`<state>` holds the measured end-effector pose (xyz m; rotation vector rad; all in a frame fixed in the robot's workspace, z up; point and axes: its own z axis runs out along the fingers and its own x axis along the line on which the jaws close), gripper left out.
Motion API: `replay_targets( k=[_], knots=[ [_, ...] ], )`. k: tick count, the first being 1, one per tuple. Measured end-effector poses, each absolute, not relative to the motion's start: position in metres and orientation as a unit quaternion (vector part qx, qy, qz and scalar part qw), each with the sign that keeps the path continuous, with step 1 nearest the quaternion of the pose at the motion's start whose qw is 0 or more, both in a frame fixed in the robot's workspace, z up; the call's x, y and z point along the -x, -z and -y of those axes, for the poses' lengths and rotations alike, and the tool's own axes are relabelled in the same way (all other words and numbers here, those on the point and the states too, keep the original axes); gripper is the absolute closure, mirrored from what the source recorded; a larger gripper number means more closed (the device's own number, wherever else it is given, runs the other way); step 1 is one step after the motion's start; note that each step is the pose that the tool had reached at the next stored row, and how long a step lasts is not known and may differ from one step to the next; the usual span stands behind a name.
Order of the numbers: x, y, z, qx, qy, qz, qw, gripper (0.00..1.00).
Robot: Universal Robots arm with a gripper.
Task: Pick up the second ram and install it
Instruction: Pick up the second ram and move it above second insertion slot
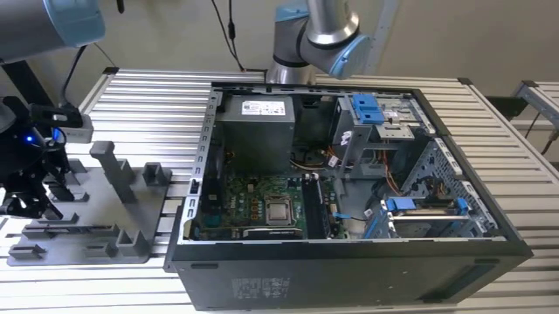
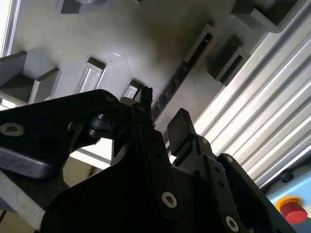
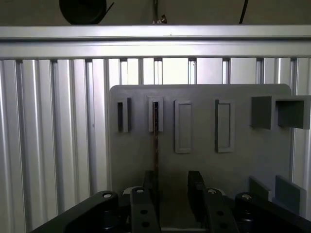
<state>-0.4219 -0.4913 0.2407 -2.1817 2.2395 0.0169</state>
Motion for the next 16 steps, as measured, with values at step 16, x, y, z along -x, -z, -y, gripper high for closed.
replay_targets(
  k=[16],
  knots=[
    [0.423, -0.217, 0.495, 0.698, -0.007, -0.716, 0.008, 0.58]
  ],
)
